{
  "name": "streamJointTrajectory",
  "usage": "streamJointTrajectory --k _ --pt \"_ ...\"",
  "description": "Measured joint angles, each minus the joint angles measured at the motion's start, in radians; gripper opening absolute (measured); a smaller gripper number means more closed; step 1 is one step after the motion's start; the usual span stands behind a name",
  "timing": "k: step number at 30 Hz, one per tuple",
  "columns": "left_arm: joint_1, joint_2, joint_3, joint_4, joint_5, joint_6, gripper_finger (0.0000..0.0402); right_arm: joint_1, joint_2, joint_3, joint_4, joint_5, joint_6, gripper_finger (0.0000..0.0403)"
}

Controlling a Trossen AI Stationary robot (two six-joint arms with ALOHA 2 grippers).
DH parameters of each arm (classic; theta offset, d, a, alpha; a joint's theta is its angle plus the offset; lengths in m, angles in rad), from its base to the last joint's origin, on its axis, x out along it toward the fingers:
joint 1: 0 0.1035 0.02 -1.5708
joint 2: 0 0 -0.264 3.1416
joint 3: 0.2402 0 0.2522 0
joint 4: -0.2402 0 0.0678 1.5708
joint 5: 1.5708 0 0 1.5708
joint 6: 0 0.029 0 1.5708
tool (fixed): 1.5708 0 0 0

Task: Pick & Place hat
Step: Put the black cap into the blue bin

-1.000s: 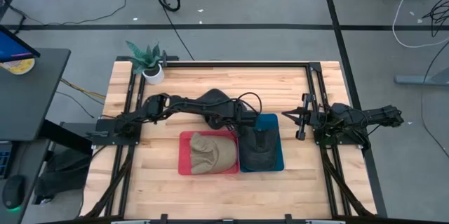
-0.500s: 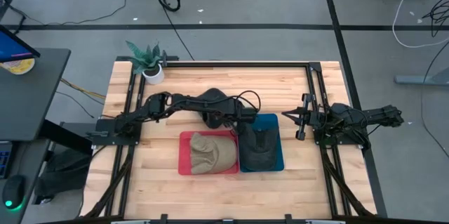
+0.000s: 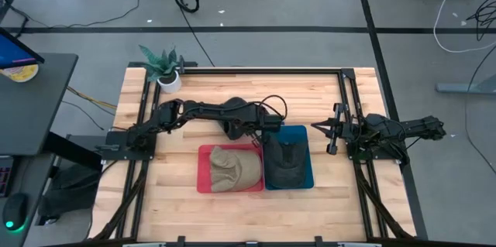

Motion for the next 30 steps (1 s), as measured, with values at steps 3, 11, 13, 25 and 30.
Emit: streamJointTrajectory --k 3,11,13,25,30 --pt "0.001 -0.041 0.0 -0.006 -0.016 0.016 0.0005 0.0 0.0 0.0 0.0 0.0 0.0 0.0013" --pt "0.002 -0.186 0.0 -0.028 -0.082 0.056 0.0004 0.0 0.0 0.0 0.0 0.0 0.0 0.0013" --pt "0.002 -0.225 0.0 -0.027 -0.1 0.063 0.0004 0.0 0.0 0.0 0.0 -0.001 0.0 0.0013" --pt "0.0 -0.392 0.0 -0.003 -0.092 0.136 0.0003 0.0 0.0 0.0 0.0 0.0 0.0 0.0013" --pt "-0.006 -0.451 0.0 0.004 -0.065 0.176 0.0003 0.0 0.0 0.0 0.0 -0.001 0.0 0.0013"
